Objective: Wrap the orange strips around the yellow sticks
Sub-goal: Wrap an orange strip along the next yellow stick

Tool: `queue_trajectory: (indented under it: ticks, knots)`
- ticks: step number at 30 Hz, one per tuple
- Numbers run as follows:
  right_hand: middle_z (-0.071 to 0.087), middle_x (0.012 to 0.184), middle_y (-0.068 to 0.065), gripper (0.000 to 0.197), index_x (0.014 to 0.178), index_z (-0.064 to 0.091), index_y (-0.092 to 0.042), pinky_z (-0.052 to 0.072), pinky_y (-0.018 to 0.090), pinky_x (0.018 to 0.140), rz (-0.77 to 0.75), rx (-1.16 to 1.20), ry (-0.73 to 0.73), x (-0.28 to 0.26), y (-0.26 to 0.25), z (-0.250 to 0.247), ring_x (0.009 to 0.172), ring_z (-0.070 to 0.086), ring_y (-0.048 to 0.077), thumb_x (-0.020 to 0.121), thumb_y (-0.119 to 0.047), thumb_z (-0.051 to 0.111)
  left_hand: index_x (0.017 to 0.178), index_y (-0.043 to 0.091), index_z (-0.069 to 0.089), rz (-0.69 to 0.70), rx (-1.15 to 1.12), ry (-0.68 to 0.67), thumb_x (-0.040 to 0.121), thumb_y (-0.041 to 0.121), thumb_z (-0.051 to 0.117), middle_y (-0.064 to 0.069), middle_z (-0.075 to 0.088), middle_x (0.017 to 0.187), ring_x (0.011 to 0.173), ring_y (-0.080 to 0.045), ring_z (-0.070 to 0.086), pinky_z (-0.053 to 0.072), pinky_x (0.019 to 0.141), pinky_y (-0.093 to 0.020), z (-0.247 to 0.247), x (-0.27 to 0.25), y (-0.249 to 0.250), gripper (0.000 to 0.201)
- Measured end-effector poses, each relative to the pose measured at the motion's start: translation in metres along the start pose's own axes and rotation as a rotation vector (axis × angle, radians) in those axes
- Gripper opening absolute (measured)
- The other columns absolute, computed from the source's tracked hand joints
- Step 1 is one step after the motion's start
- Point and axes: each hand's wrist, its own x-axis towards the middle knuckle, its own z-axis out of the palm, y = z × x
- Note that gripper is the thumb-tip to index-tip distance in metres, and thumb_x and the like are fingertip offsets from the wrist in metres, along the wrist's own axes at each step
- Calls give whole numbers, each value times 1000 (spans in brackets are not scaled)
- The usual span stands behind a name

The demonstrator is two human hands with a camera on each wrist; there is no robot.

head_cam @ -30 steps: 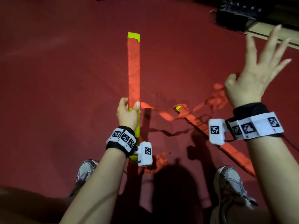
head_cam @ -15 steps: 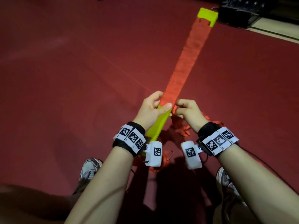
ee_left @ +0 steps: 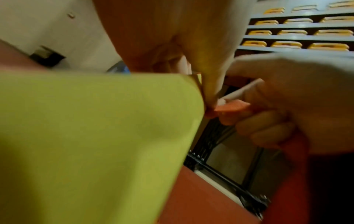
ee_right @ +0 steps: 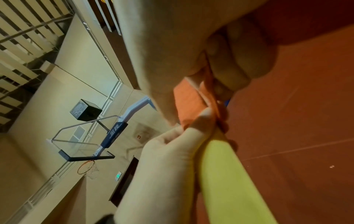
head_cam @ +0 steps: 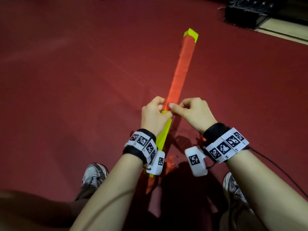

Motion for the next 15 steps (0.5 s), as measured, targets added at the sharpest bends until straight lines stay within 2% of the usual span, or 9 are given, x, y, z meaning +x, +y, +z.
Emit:
queue_trajectory:
  ticks: [2,3,6,8,10,12,13,15]
  knots:
    - [56,56,0,63,67,64,-4,37,29,54,92,-34,-41,-1,-4,5,53,49,11,79,-66,71,83,23,55,101,238,56,74,18,72,9,53,52,60,-29,56,39,59,-36,2,-7,4,20]
    - [55,56,0,65,66,61,-4,38,30,54,119,-49,-54,-1,-5,7,52,50,12,77,-67,72,85,23,52,133,321,56,77,17,70,8,49,53,61,-33,55,35,58,-36,5,-10,6,21]
    - [50,42,-9,58,58,54,-8,32,18,45,156,-21,-51,-3,-1,9,42,48,2,81,-57,75,87,23,43,181,396,-1,78,14,67,7,41,54,61,-35,48,39,57,-39,10,-14,7,27]
    - [43,32,-12,56,51,47,-14,29,14,39,186,33,-56,-3,2,8,35,44,1,83,-49,77,87,25,42,172,387,-27,76,15,68,8,42,56,61,-29,46,38,57,-38,11,-14,7,30]
    - [40,32,-12,56,51,45,-13,26,15,39,209,84,-36,-1,5,7,34,40,4,83,-47,78,90,24,48,63,202,-67,73,17,73,11,52,62,57,-17,48,37,59,-32,10,-12,4,31]
    - [43,38,-9,58,57,52,-3,29,22,45,205,133,-14,4,10,4,39,36,6,81,-49,78,99,26,54,-108,-137,-194,68,23,81,8,66,81,64,-9,56,48,67,-29,11,-9,4,40]
    - [47,43,-6,58,62,56,1,31,27,49,201,177,-3,7,12,1,42,36,10,81,-48,79,107,26,56,-187,-264,-285,66,27,83,2,70,90,73,-10,62,54,75,-32,11,-9,2,49]
    - [52,45,-1,51,65,61,3,29,26,47,198,305,24,11,13,-9,39,35,11,82,-42,80,122,19,55,-359,-374,-501,69,28,85,-7,72,99,90,-18,68,54,91,-39,12,-15,-5,62]
